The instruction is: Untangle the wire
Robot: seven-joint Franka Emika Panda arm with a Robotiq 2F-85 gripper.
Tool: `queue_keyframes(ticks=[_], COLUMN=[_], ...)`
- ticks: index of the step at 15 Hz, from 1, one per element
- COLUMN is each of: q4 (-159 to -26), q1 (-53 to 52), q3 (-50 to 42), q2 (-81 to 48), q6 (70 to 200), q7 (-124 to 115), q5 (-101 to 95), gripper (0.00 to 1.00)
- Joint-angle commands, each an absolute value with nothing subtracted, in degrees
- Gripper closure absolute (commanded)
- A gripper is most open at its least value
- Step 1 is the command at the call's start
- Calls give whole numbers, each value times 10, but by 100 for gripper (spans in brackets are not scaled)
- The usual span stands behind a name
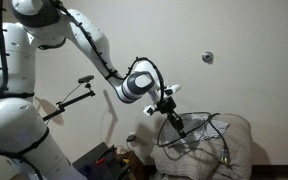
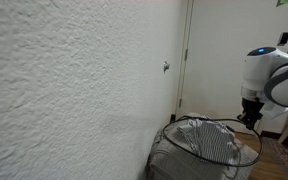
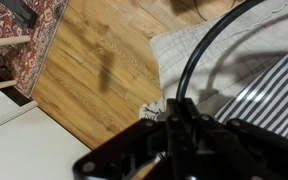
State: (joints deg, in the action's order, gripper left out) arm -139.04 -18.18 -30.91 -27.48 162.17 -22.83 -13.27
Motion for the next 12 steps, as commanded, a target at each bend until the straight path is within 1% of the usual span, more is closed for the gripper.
queue_keyframes(ticks=[1, 12], q4=[-1394, -1400], q1=[-169, -173], q3=[-289, -232], q2=[-270, -283], q6=[1595, 1589], q7=[-232, -231], q5=[-146, -144], gripper=[98, 98])
